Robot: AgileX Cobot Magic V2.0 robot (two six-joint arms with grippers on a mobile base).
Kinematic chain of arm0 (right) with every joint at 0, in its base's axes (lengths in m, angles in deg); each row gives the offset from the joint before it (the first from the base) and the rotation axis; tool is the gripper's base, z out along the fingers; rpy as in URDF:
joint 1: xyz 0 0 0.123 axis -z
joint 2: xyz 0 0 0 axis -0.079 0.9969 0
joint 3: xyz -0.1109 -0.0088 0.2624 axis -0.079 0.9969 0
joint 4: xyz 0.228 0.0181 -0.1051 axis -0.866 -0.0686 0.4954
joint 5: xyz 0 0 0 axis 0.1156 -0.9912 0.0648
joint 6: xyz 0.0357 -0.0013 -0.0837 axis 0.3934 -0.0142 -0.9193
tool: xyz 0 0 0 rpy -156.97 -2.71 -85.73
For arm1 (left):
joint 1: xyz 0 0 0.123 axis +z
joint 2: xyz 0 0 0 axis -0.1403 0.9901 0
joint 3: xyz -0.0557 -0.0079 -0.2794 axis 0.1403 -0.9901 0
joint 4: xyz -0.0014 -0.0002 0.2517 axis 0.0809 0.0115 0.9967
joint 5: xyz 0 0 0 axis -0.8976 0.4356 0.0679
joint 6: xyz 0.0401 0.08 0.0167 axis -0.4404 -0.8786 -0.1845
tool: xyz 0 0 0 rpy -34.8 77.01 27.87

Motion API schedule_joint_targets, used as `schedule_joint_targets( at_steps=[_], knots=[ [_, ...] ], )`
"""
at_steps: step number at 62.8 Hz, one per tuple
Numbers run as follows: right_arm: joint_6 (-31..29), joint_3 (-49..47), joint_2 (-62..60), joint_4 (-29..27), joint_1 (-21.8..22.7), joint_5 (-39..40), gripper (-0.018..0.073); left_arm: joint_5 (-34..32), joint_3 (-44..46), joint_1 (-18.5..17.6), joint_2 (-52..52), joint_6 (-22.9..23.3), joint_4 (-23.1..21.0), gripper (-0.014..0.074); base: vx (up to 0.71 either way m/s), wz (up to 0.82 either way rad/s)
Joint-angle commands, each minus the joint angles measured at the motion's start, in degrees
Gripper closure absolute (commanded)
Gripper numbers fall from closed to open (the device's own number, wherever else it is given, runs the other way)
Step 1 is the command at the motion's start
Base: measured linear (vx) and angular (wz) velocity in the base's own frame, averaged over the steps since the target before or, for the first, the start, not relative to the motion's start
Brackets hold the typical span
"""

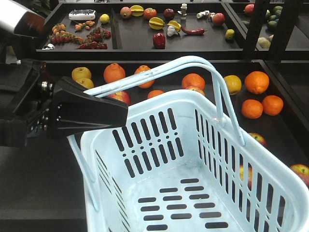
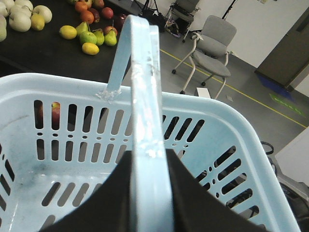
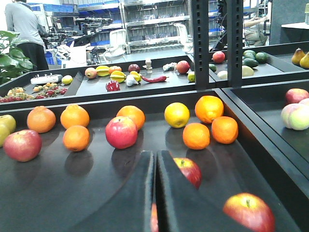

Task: Pick three apples into basket with both arms
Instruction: 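Drive the base up to the fruit table edge holding the basket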

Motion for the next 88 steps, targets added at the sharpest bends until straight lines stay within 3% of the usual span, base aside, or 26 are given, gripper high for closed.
schedule_joint_targets(
  at_steps=[1, 88],
  knots=[
    [-0.51, 0.83, -0.67, 0.71, 0.14, 4.11, 0.0564, -7.73, 1.37, -0.25, -1.49, 0.12, 1.03, 0.0602, 0.13, -0.01],
    [-0.51, 0.83, -0.67, 0.71, 0.14, 4.11, 0.0564, -7.73, 1.37, -0.25, -1.49, 0.12, 1.03, 0.0602, 0.08, 0.0]
  ],
)
